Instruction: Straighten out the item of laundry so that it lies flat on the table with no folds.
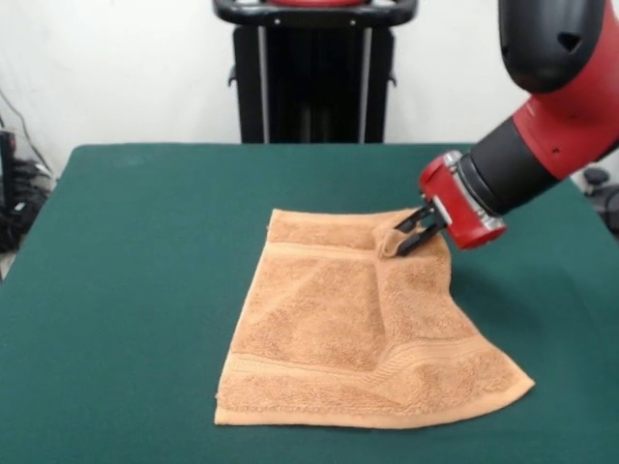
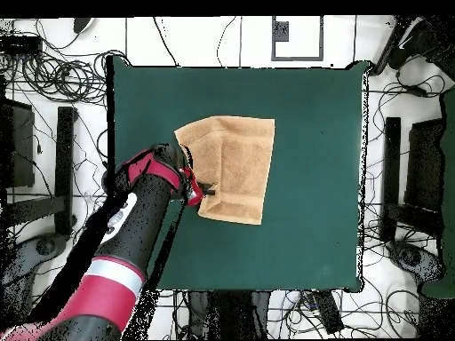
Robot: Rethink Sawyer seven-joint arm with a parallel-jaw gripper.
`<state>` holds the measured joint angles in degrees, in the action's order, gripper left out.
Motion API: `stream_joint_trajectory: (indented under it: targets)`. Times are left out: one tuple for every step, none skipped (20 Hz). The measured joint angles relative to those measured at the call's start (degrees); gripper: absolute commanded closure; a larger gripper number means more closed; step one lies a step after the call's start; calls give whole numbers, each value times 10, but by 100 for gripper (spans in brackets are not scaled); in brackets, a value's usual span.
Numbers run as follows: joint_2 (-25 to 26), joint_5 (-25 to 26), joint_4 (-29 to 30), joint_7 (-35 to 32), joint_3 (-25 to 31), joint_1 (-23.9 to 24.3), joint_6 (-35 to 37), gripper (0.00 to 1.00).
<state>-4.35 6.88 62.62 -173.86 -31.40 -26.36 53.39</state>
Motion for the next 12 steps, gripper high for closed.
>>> stream_joint_trajectory:
  targets:
    - [-3, 0, 0, 0, 0, 0, 0, 100]
    - [-5, 0, 0, 0, 0, 0, 0, 100]
    - [-8, 0, 0, 0, 0, 0, 0, 100]
    - [-10, 0, 0, 0, 0, 0, 0, 100]
    - [-12, 0, 0, 0, 0, 0, 0, 100]
    - [-16, -1, 0, 0, 0, 0, 0, 100]
    - [-20, -2, 0, 0, 0, 0, 0, 100]
    - [-23, -3, 0, 0, 0, 0, 0, 100]
    - [-27, -5, 0, 0, 0, 0, 0, 100]
    - [-29, -5, -1, 0, 0, 0, 0, 100]
    - [-32, -6, -2, 0, 0, 0, 0, 100]
    - [-35, -7, -4, 0, 0, 0, 0, 100]
